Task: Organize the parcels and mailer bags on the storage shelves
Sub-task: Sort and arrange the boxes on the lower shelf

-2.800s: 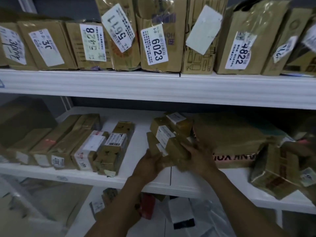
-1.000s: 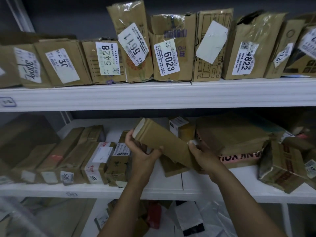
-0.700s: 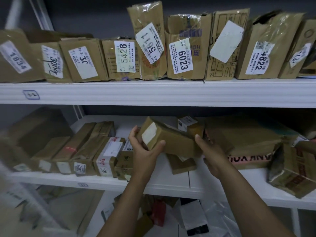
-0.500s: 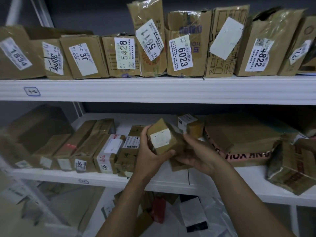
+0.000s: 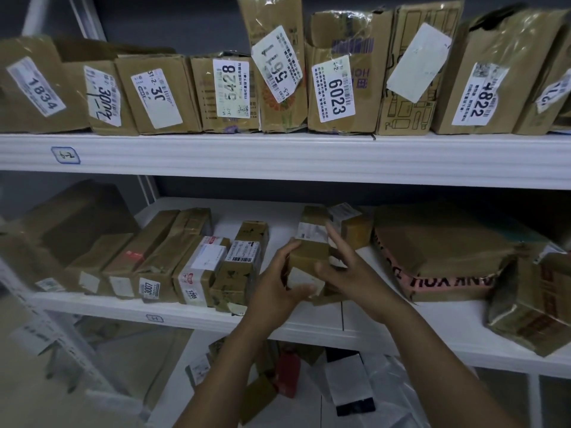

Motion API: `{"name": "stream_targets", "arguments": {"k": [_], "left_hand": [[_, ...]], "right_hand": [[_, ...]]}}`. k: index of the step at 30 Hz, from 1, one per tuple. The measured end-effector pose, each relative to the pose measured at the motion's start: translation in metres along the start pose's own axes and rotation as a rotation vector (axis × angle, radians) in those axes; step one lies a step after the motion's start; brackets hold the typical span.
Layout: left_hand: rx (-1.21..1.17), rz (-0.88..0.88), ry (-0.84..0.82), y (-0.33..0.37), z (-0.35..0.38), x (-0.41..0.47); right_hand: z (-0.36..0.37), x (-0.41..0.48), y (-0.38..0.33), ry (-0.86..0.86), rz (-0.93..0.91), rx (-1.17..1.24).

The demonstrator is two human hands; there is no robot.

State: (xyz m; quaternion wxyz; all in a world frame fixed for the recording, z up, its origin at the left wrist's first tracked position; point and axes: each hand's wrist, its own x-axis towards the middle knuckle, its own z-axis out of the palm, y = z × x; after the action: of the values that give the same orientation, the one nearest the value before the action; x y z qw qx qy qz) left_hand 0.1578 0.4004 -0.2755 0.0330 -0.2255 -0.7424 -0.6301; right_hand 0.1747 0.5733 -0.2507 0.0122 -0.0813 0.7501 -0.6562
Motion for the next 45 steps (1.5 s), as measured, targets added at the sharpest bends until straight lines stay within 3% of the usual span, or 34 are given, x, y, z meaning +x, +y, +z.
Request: {"name": "stream_targets", "arguments": {"k": [2, 5, 11, 16, 22, 25, 35, 41, 43, 45], "left_hand": [[0.061, 0.031, -0.011, -0.007, -0.001, -0.003], [0.12, 0.043, -0.044, -0.016, -0.007, -0.008], [0.356, 0.104, -0.081, -0.025, -0.027, -0.017], [1.066, 0.178, 0.068, -0.044, -0.059, -0.017], [1.341, 0.033, 0.051, -0.058, -0.095, -0.017], [1.371, -0.059, 0.088, -0.065, -0.105, -0.017], [1.336, -0.083, 0.064, -0.081, -0.114, -0.011], [1.269, -0.074, 0.091, -0.076, -0.093, -0.006], [1.236, -0.032, 0.087, -0.073, -0.086, -0.003], [1.228, 0.04, 0.041, -0.072, -0.081, 0.001]], "right_hand": [[0.006, 0.004, 0.007, -0.048, -0.038, -0.154], [0.015, 0.01, 0.025, 0.017, -0.102, -0.326], [0.031, 0.014, 0.049, -0.013, -0.142, -0.551], [0.046, 0.025, 0.056, -0.118, -0.159, -0.706], [0.055, 0.042, 0.052, -0.145, -0.15, -0.794], [0.06, 0.047, 0.052, -0.129, -0.142, -0.82], [0.087, 0.061, 0.058, -0.06, -0.193, -0.911], [0.074, 0.056, 0.048, -0.141, -0.127, -0.808], [0.06, 0.052, 0.045, -0.029, -0.105, -0.713], [0.043, 0.051, 0.051, 0.179, -0.115, -0.83]]}}
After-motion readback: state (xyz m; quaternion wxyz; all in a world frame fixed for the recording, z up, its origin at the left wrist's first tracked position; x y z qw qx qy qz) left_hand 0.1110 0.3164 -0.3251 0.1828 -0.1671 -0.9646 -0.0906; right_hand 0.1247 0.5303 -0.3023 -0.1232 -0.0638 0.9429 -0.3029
